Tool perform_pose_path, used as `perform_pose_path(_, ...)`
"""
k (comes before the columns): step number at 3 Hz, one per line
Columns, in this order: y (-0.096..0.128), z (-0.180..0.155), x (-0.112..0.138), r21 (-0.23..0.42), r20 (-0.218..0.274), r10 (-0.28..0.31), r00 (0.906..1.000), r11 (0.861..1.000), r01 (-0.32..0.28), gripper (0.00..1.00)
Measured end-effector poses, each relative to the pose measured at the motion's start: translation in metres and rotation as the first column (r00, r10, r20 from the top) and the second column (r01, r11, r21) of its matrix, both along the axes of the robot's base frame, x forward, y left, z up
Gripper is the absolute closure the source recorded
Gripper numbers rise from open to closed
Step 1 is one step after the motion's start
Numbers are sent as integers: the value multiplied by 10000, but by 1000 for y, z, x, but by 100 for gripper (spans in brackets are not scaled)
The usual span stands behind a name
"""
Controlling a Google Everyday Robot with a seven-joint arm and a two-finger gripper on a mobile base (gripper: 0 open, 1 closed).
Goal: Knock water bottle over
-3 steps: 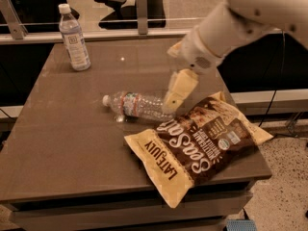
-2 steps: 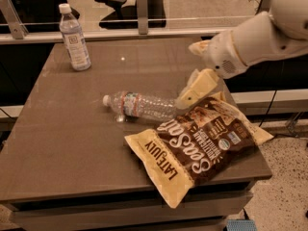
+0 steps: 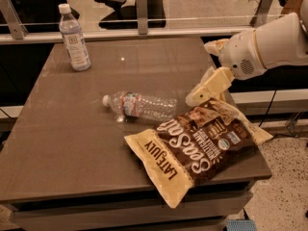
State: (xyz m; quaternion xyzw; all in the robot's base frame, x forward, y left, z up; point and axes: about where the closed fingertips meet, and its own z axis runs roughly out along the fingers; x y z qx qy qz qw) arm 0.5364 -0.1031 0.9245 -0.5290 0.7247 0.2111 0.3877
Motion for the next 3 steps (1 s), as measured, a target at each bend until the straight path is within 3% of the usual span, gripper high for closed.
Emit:
perform_pose_path(1, 2, -4, 0, 199, 184, -6, 9998, 9998, 3, 0)
perform_pose_path(2, 1, 4, 23, 802, 776, -71, 9970, 9968, 9, 0)
perform_pose_path(3, 1, 7, 27, 910, 901, -55, 9959, 9958, -27, 0)
